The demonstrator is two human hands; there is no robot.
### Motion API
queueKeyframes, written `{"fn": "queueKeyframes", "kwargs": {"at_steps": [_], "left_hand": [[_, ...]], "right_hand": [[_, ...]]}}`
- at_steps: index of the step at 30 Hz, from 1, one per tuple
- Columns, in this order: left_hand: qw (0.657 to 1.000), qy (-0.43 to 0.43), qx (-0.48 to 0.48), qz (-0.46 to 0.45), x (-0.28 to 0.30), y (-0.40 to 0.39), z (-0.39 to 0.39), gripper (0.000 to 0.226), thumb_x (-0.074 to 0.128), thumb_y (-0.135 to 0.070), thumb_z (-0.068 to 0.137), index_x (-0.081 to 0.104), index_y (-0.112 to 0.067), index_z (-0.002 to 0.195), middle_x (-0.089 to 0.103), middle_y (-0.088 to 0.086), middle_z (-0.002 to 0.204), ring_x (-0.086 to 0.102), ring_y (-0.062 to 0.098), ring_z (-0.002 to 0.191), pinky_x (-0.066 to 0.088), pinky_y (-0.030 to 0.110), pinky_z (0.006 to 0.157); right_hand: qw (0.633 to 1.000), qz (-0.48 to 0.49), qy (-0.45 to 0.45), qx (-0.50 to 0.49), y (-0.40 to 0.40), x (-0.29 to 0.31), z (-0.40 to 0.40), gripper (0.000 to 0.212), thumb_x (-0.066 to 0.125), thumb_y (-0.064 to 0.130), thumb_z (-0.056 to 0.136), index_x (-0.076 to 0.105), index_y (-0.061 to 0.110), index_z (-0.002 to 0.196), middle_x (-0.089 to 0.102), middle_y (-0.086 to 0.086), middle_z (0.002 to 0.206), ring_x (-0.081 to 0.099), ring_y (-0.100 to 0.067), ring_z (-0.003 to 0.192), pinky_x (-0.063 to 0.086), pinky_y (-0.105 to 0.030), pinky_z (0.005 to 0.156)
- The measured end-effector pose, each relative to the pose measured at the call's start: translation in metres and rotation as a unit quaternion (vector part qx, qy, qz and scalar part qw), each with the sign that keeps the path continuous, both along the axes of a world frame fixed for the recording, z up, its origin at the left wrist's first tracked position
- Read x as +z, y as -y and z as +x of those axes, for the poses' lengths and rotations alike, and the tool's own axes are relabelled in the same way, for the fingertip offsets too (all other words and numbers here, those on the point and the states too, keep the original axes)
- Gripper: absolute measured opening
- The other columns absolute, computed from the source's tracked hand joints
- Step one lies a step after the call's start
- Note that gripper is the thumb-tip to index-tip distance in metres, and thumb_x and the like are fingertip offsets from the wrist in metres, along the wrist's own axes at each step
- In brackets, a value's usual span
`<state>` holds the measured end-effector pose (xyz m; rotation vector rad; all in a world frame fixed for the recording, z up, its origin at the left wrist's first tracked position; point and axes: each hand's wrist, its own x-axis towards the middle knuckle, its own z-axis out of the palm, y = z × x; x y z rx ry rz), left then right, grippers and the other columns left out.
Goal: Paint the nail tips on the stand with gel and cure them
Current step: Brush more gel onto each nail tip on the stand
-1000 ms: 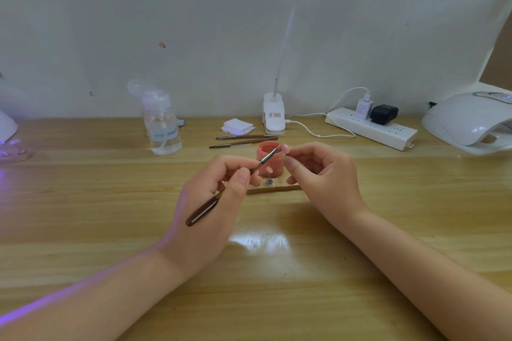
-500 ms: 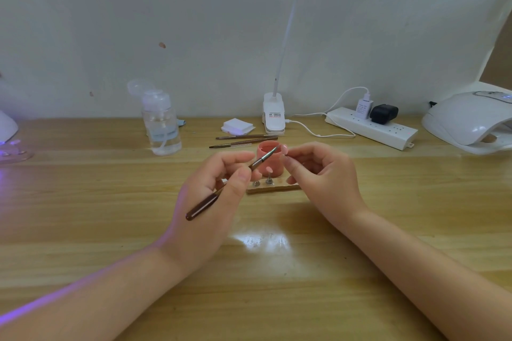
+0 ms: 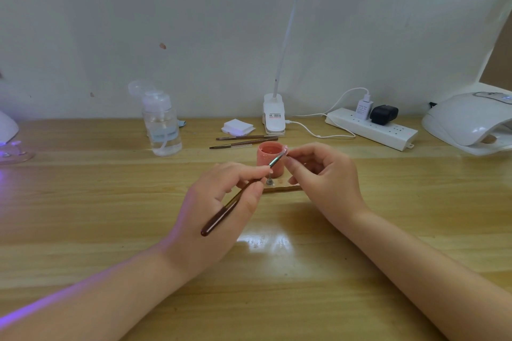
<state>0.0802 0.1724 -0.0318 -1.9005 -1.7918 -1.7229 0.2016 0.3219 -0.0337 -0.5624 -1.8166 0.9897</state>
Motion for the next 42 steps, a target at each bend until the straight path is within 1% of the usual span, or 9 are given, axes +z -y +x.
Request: {"fn": "queueKeyframes", "kwargs": {"at_steps": [2, 8, 13, 15, 20, 26, 31, 37, 42], "left_hand": [[1.000, 0.004, 0.001, 0.007, 0.0001, 0.0010, 0.0012, 0.021, 0.052, -0.028, 0.090, 0.065, -0.039, 0.103, 0.070, -0.018, 0.096, 0.063, 0.010, 0.097, 0.042, 0.015, 0.082], [0.999, -0.009, 0.025, -0.025, 0.0014, 0.0004, 0.0005, 0.022, 0.050, -0.038, 0.092, 0.061, -0.048, 0.109, 0.066, -0.028, 0.105, 0.059, 0.006, 0.104, 0.036, 0.008, 0.085], [1.000, 0.014, 0.007, -0.005, -0.0026, 0.0019, -0.0001, 0.019, 0.050, -0.033, 0.085, 0.066, -0.034, 0.096, 0.069, -0.016, 0.094, 0.062, 0.012, 0.100, 0.043, 0.017, 0.086], [1.000, 0.011, 0.005, 0.007, -0.0019, 0.0028, 0.0007, 0.018, 0.050, -0.032, 0.086, 0.064, -0.034, 0.095, 0.069, -0.016, 0.093, 0.063, 0.014, 0.098, 0.045, 0.021, 0.086], [0.999, -0.014, 0.028, -0.011, 0.0021, 0.0001, 0.0014, 0.021, 0.052, -0.034, 0.092, 0.060, -0.049, 0.105, 0.066, -0.030, 0.105, 0.059, 0.005, 0.104, 0.037, 0.009, 0.088], [1.000, 0.014, 0.008, -0.004, -0.0024, 0.0019, -0.0009, 0.018, 0.050, -0.033, 0.087, 0.064, -0.037, 0.098, 0.068, -0.017, 0.096, 0.062, 0.013, 0.102, 0.043, 0.018, 0.087], [1.000, 0.011, 0.019, -0.019, 0.0014, 0.0005, -0.0002, 0.021, 0.049, -0.038, 0.092, 0.061, -0.048, 0.106, 0.066, -0.028, 0.104, 0.058, 0.004, 0.105, 0.039, 0.009, 0.087], [0.999, 0.036, 0.001, -0.020, -0.0028, 0.0014, -0.0010, 0.019, 0.050, -0.037, 0.087, 0.064, -0.043, 0.096, 0.068, -0.017, 0.098, 0.060, 0.012, 0.105, 0.040, 0.014, 0.088], [0.999, 0.038, 0.017, -0.028, 0.0005, 0.0004, -0.0008, 0.022, 0.048, -0.042, 0.090, 0.062, -0.046, 0.106, 0.068, -0.026, 0.103, 0.057, 0.003, 0.105, 0.038, 0.008, 0.087]], "right_hand": [[1.000, 0.000, 0.002, -0.006, -0.0005, 0.0000, 0.0001, 0.008, 0.075, 0.012, 0.082, 0.071, 0.018, 0.084, 0.072, 0.004, 0.071, 0.069, -0.018, 0.059, 0.057, -0.048, 0.063], [1.000, 0.005, -0.003, 0.005, 0.0010, -0.0002, -0.0010, 0.009, 0.075, 0.014, 0.082, 0.070, 0.021, 0.083, 0.072, 0.007, 0.070, 0.068, -0.018, 0.058, 0.058, -0.042, 0.060], [1.000, 0.004, -0.003, 0.018, 0.0009, -0.0004, -0.0007, 0.014, 0.073, 0.008, 0.083, 0.068, 0.021, 0.082, 0.071, 0.014, 0.067, 0.068, -0.009, 0.058, 0.058, -0.028, 0.057], [1.000, 0.007, -0.001, 0.012, 0.0008, -0.0001, -0.0006, 0.014, 0.073, 0.010, 0.083, 0.067, 0.023, 0.082, 0.071, 0.014, 0.067, 0.068, -0.011, 0.057, 0.058, -0.032, 0.058], [1.000, 0.007, -0.002, 0.005, 0.0011, -0.0011, -0.0007, 0.008, 0.075, 0.012, 0.082, 0.070, 0.018, 0.084, 0.072, 0.005, 0.071, 0.068, -0.020, 0.059, 0.057, -0.046, 0.061], [1.000, 0.015, 0.008, 0.005, 0.0001, -0.0014, -0.0004, 0.010, 0.073, 0.010, 0.083, 0.069, 0.019, 0.084, 0.072, 0.010, 0.068, 0.068, -0.016, 0.059, 0.057, -0.045, 0.061], [1.000, 0.013, 0.002, 0.009, 0.0004, -0.0016, -0.0009, 0.006, 0.074, 0.013, 0.083, 0.070, 0.018, 0.085, 0.072, 0.006, 0.071, 0.068, -0.017, 0.058, 0.057, -0.044, 0.060], [1.000, 0.006, 0.005, 0.008, -0.0024, -0.0031, -0.0014, 0.010, 0.073, 0.010, 0.083, 0.069, 0.019, 0.084, 0.072, 0.012, 0.068, 0.068, -0.016, 0.058, 0.057, -0.045, 0.062], [1.000, 0.012, -0.002, 0.008, -0.0015, -0.0038, -0.0019, 0.006, 0.074, 0.013, 0.083, 0.071, 0.018, 0.084, 0.072, 0.008, 0.071, 0.068, -0.019, 0.058, 0.056, -0.047, 0.061]]}}
